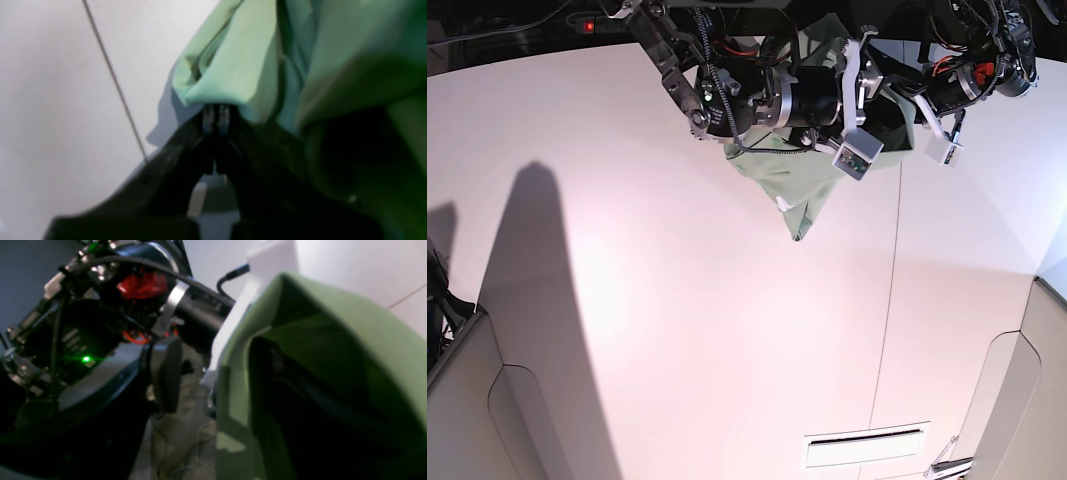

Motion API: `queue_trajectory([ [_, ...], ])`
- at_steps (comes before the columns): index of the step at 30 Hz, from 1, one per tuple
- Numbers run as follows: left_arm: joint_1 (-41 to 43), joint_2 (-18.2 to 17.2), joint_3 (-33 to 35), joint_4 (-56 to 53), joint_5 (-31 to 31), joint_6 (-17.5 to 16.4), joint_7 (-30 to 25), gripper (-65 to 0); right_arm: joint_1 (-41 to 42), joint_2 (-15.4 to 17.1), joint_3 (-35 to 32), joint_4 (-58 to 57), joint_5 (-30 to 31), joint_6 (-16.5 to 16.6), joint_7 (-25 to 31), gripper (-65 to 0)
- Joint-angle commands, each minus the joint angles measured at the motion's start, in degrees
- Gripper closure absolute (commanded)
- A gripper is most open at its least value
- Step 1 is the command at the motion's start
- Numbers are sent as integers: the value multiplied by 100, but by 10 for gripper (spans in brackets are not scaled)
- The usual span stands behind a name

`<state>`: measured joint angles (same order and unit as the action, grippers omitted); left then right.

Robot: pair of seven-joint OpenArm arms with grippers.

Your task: Fold the T-shirt properly

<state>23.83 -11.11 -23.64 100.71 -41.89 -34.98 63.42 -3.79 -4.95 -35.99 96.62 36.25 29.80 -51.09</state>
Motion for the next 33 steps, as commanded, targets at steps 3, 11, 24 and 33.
queue_trajectory([
  [3, 13, -55, 4, 15, 181, 26, 160, 0, 63, -87, -13, 275, 409, 219, 114, -323],
  [11, -2, -245, -9, 22, 181, 28, 155, 0, 61, -52, 63, 1322, 444, 216, 111, -323],
  [24, -35, -433, -697, 164, 184, 26, 155, 0, 72, -63, 190, 1578, -455, 210, 118, -323],
  [33, -33, -616, -1698, 1156, -787, 133, 157, 0, 358, -61, 1010, 1578, -1259, 144, 13, -322],
])
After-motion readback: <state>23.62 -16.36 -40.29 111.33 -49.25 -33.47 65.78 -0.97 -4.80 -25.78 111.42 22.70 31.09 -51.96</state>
